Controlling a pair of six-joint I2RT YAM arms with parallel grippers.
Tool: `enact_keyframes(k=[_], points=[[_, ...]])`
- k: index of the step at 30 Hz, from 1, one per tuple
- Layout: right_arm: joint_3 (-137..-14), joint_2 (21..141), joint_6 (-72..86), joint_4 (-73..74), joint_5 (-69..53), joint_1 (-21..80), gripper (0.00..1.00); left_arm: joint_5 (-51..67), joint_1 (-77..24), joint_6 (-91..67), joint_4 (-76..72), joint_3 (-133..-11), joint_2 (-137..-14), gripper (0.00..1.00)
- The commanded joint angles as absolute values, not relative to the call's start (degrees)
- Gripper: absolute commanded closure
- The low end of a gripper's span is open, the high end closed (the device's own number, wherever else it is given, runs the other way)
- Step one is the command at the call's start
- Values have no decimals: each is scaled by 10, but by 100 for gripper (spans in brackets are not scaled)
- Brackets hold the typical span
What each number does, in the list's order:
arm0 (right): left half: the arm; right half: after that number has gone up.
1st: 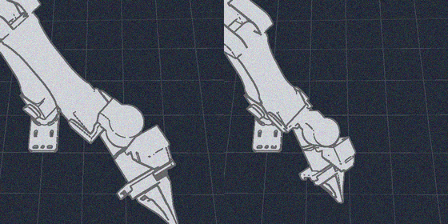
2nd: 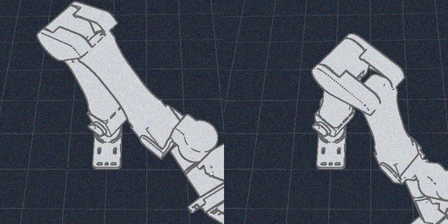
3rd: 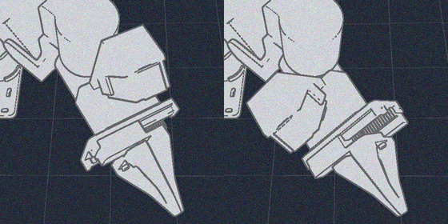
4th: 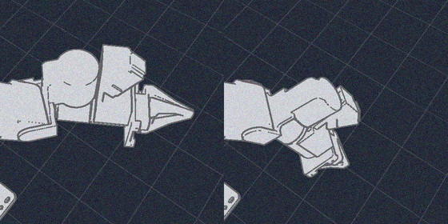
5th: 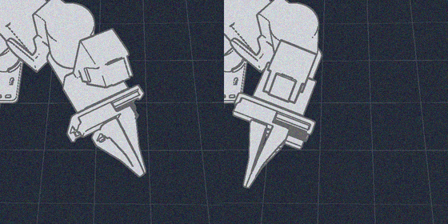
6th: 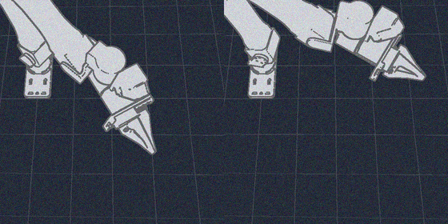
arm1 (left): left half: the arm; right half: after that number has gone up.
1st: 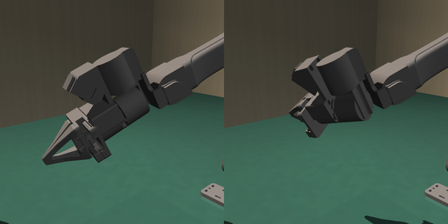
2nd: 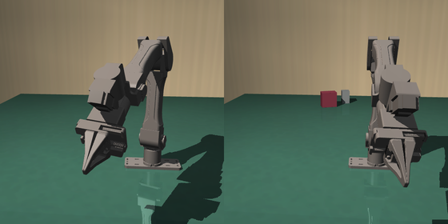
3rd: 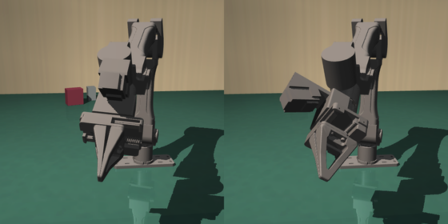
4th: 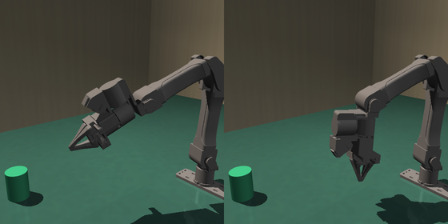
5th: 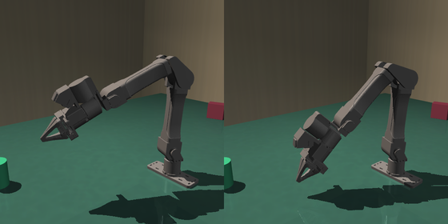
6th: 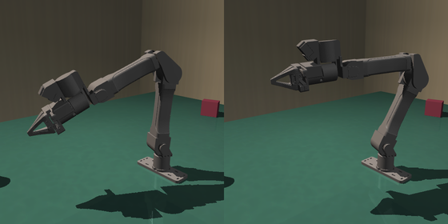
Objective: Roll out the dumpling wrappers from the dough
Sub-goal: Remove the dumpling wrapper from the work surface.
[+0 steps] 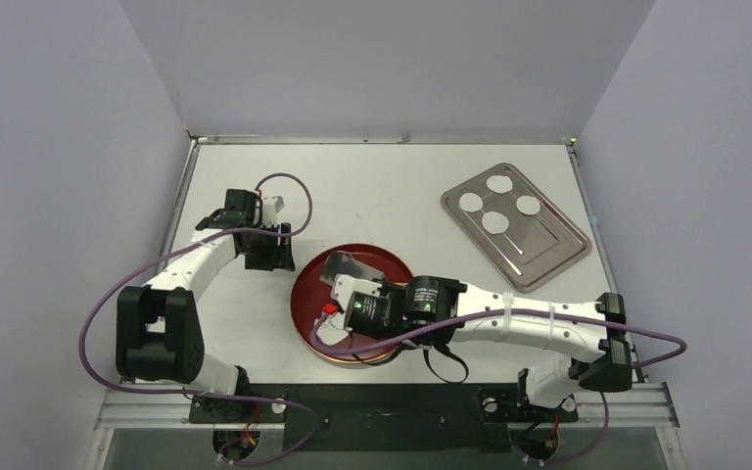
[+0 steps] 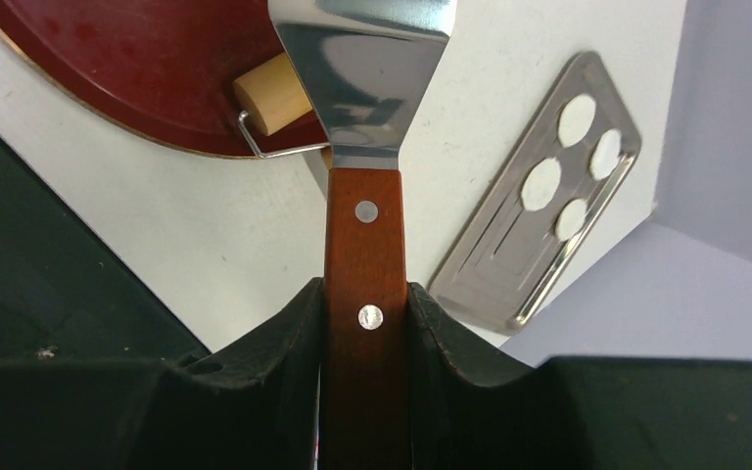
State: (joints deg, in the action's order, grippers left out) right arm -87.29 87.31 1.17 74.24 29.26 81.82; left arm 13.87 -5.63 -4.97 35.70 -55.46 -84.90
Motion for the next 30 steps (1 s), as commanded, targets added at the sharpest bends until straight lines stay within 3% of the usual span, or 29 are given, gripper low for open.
enact_keyframes(k=[1,17,21,30], points=[[-895,835,87,751,271,763,100,139,-53,-53,332,-562,-822,44],[-818,803,311,854,156,764,100,120,-83,-61,306,-530,-851,39],[-806,798,333,859,94,791,100,113,-81,-71,301,-525,-858,39],[-833,850,327,868,116,806,100,116,-83,-77,292,-518,-876,40]])
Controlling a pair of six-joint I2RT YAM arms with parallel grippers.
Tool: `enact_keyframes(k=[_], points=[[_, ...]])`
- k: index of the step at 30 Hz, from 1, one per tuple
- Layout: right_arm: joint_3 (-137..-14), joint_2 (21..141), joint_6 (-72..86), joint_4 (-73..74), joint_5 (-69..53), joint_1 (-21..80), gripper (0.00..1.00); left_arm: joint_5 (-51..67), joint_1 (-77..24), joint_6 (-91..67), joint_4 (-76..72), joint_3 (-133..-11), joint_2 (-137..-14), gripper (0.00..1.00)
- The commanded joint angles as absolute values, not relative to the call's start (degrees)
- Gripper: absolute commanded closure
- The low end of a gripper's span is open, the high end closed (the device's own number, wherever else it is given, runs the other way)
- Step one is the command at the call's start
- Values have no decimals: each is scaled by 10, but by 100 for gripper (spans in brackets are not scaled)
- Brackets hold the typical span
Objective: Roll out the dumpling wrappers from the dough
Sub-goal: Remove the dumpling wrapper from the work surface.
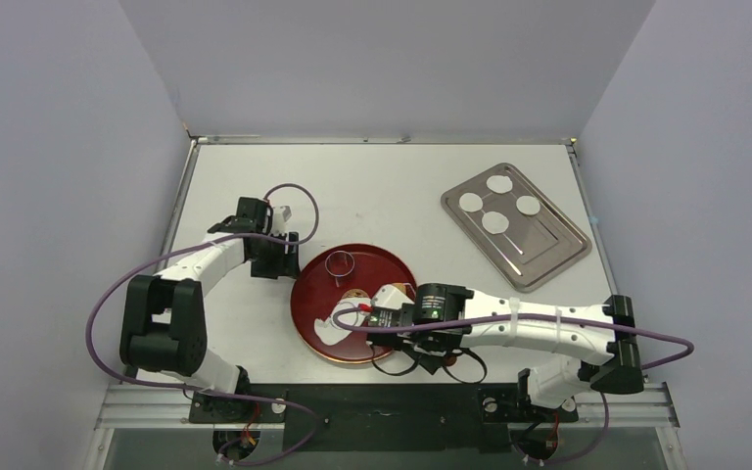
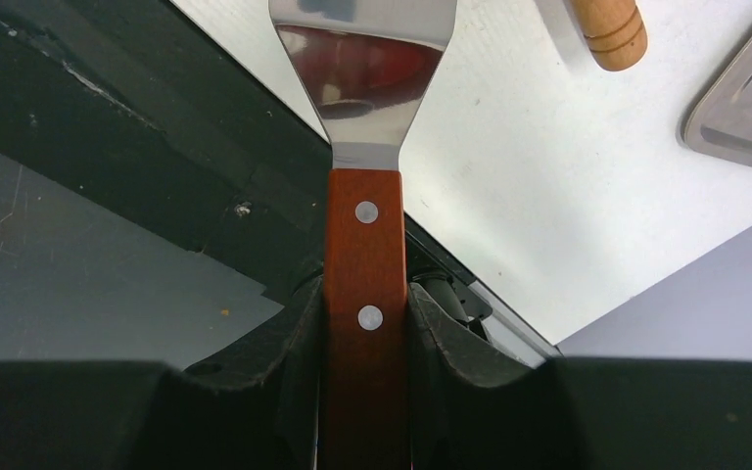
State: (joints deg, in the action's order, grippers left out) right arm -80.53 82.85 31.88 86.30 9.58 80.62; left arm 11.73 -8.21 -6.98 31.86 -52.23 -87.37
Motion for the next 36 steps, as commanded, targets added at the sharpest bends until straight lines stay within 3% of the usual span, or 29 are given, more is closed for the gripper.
enact_keyframes(k=[1,36], points=[[-834,852,326,869,114,807,100,118,-83,-78,288,-515,-877,41],[-930,911,269,898,226,797,100,139,-74,-80,295,-523,-860,41]])
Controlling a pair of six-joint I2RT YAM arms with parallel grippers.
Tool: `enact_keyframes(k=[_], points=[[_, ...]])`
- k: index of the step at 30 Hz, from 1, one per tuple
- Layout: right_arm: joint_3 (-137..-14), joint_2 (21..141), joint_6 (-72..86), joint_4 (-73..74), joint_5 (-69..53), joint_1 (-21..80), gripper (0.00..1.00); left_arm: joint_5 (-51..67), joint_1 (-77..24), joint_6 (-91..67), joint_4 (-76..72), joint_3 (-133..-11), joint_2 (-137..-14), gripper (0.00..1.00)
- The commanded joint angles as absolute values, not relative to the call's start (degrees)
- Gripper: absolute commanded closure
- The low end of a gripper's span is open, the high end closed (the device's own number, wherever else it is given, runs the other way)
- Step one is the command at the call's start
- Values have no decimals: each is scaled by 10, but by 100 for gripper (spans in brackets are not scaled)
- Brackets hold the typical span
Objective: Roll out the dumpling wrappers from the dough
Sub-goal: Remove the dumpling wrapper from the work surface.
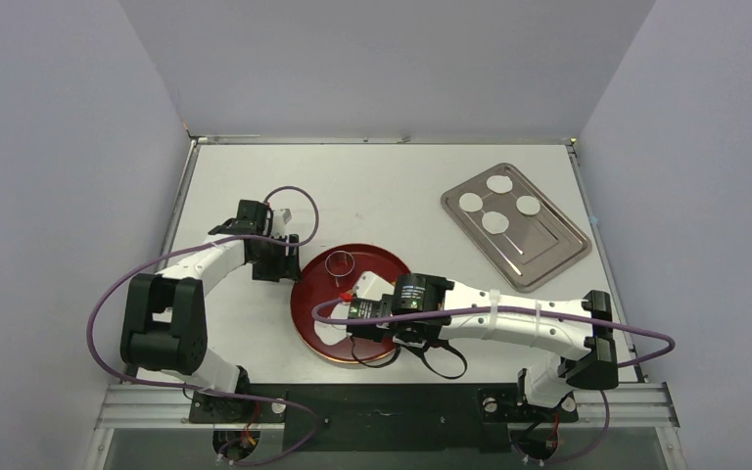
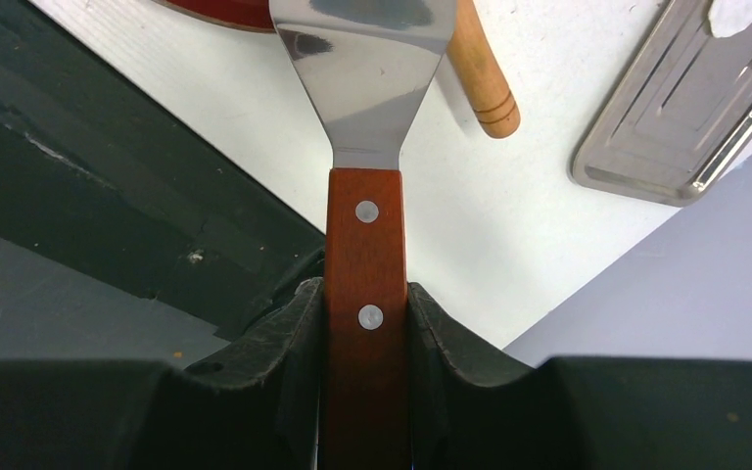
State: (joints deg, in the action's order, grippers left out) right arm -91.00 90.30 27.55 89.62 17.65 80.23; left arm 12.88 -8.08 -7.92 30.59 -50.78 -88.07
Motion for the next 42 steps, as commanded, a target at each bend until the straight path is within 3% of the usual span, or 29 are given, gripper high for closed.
enact_keyframes(k=[1,26,42], points=[[-930,913,265,899,230,797,100,138,-74,-80,294,-523,-859,41],[-997,949,163,852,309,765,100,140,-64,-81,294,-513,-843,41],[-993,971,-78,770,422,791,100,145,-65,-97,279,-498,-857,41]])
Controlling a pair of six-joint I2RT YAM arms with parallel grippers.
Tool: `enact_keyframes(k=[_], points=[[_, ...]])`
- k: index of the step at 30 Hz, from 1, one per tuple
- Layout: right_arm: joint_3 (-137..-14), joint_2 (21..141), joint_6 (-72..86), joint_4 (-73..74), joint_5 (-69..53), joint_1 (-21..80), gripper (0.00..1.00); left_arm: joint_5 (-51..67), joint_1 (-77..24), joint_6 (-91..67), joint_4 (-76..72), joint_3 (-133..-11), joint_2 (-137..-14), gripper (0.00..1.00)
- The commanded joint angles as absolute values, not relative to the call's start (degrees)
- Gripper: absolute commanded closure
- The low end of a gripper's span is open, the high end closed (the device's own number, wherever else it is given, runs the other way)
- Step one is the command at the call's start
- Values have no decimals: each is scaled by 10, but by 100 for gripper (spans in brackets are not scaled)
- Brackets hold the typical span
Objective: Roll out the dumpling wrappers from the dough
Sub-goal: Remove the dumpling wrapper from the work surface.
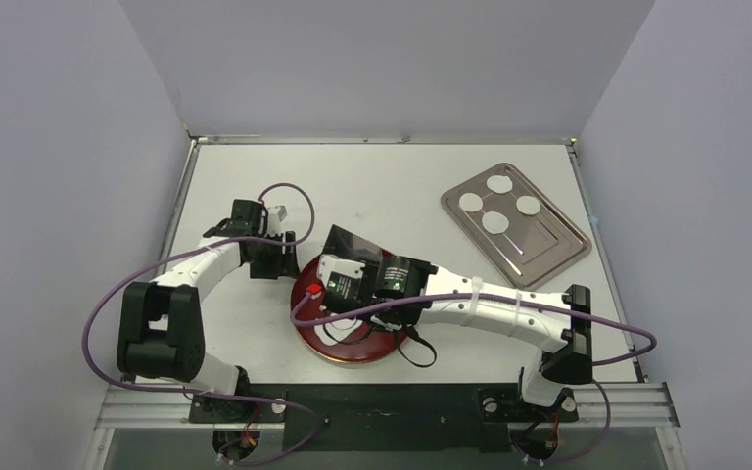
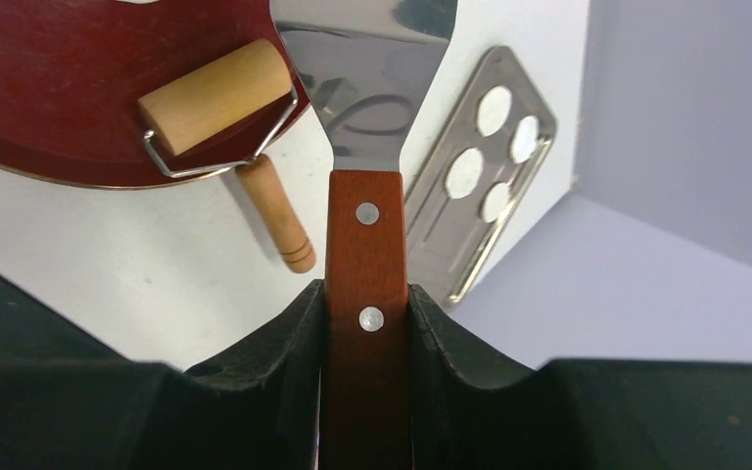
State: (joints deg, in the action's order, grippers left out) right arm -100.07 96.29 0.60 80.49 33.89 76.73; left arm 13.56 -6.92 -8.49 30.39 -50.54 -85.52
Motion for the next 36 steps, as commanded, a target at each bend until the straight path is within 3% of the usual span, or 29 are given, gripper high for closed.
enact_keyframes(k=[1,10,22,36], points=[[-988,968,-97,767,429,798,100,147,-67,-98,275,-496,-861,41],[-924,936,-169,734,420,827,100,133,-77,-98,287,-525,-911,44],[-886,957,-235,699,440,834,100,125,-83,-84,275,-529,-915,58],[-841,964,-287,666,454,836,100,129,-83,-81,275,-522,-895,58]])
